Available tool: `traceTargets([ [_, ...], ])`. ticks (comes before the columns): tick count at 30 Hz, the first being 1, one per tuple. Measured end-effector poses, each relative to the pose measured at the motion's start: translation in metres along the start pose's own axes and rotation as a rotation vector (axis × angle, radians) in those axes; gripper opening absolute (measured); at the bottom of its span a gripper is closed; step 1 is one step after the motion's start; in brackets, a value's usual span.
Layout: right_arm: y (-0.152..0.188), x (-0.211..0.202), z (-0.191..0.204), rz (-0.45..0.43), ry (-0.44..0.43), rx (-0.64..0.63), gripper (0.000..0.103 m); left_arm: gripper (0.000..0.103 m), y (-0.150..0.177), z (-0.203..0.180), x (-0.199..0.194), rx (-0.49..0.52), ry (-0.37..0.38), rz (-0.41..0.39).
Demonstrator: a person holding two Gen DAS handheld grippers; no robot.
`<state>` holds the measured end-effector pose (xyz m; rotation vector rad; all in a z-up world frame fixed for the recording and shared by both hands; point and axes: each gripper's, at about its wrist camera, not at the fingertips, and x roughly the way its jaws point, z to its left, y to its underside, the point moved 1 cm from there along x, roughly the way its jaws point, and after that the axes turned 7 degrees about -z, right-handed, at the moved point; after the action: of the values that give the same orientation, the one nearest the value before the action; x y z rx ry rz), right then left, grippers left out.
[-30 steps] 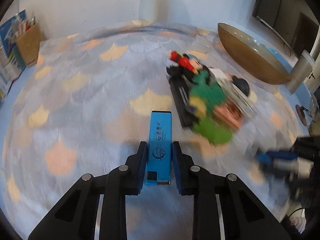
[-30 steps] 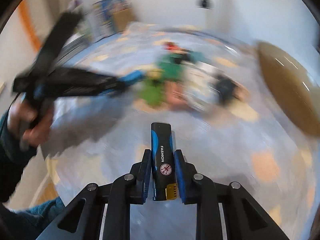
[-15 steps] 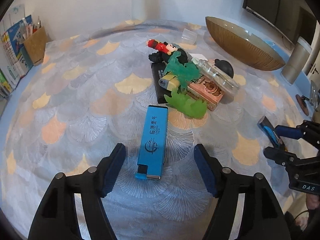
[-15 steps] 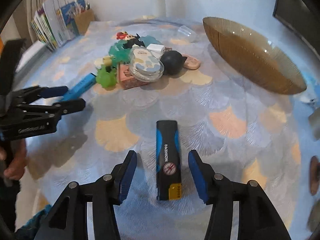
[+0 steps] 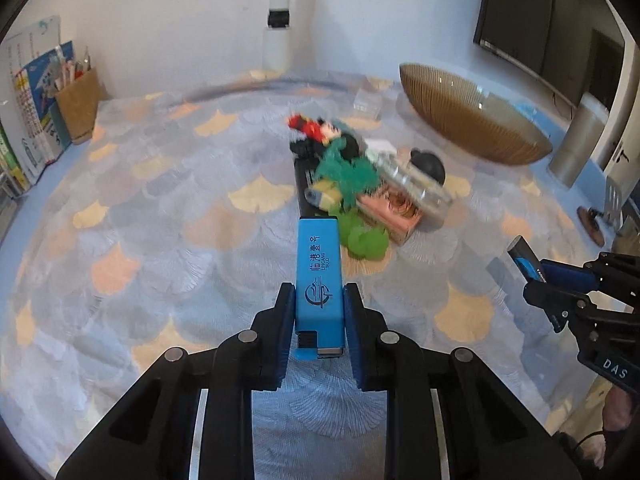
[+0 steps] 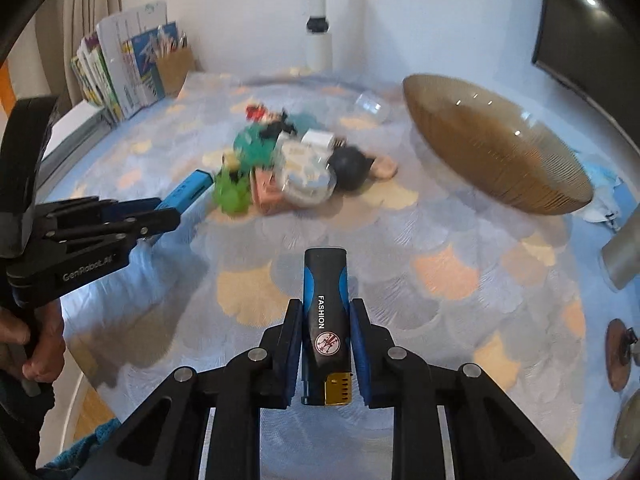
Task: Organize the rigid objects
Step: 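Carry both lighters over the amber glass bowl with both grippers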
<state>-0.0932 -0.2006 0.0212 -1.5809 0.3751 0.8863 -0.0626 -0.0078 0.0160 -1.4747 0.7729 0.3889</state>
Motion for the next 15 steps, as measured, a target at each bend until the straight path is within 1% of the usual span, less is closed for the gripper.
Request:
traceTargets([
  [3,-0.003,-0.004,-0.004,-0.009,0.009,0.012,0.022,0.021,-0.005,-0.001,-0.007,-0.012,0.008,-0.023],
  [5,-0.003,-0.006,-0.006,-0.011,0.017,0.016,0.022,0.021,-0.008,-0.005,-0.013,-0.006,0.014,-0.052],
  [11,-0.006,-0.01,-0.015,-0.015,0.063,0.045,0.022,0.021,-0.016,-0.021,-0.023,0.02,0.026,-0.097],
  [15,-0.008,-0.014,-0.021,-0.026,0.125,0.04,0.022,0.021,-0.023,-0.036,-0.028,0.04,0.043,-0.118],
])
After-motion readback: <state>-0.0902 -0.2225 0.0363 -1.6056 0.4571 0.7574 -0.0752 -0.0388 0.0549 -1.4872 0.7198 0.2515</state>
